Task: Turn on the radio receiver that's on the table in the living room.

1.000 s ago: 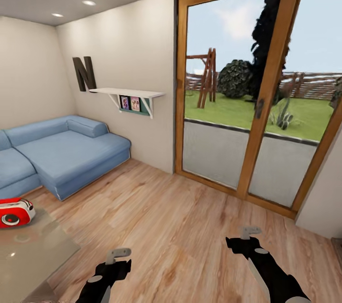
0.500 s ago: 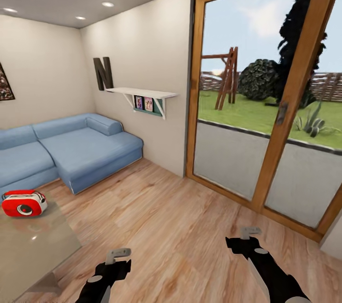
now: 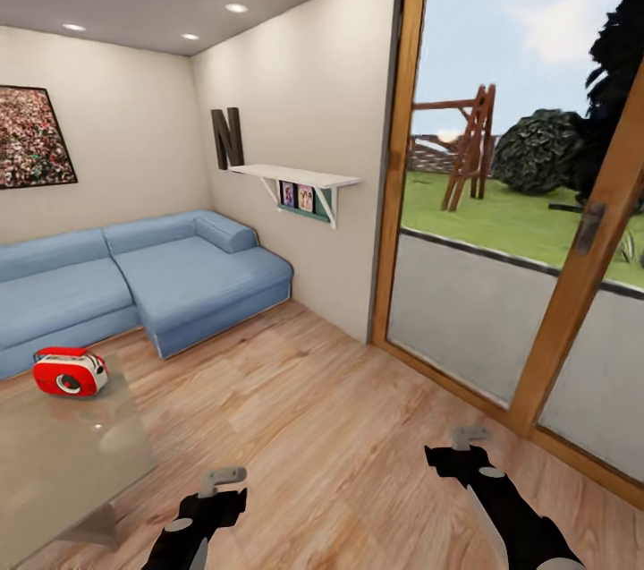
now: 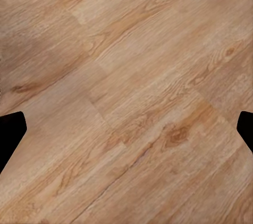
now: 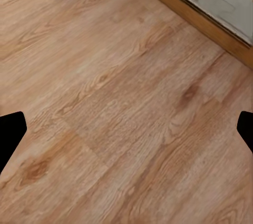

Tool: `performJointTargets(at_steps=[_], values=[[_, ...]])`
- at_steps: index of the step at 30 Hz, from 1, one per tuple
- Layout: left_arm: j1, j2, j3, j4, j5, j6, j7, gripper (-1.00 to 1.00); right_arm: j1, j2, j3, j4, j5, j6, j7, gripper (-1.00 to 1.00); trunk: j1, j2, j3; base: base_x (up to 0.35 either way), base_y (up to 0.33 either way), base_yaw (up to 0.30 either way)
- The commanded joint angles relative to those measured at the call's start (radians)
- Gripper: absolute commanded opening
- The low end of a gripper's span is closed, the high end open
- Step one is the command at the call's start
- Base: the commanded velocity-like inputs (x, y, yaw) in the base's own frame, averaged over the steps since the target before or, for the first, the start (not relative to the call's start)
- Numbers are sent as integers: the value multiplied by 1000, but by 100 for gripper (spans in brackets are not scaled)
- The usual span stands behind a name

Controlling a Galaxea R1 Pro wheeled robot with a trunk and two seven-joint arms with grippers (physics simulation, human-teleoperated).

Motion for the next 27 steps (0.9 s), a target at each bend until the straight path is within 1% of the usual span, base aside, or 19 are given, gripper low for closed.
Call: performJointTargets(at_steps=[1, 18, 27], values=[[0, 0, 0, 0, 0, 0, 0, 100, 0, 0, 0, 0, 0, 0, 0, 100, 0, 0, 0, 258, -231, 252], [0, 0, 0, 0, 1, 0, -1, 100, 0, 0, 0, 0, 0, 0, 0, 100, 0, 0, 0, 262, -220, 252], [0, 0, 1, 0, 1, 0, -1, 100, 0, 0, 0, 0, 0, 0, 0, 100, 0, 0, 0, 320, -53, 252]])
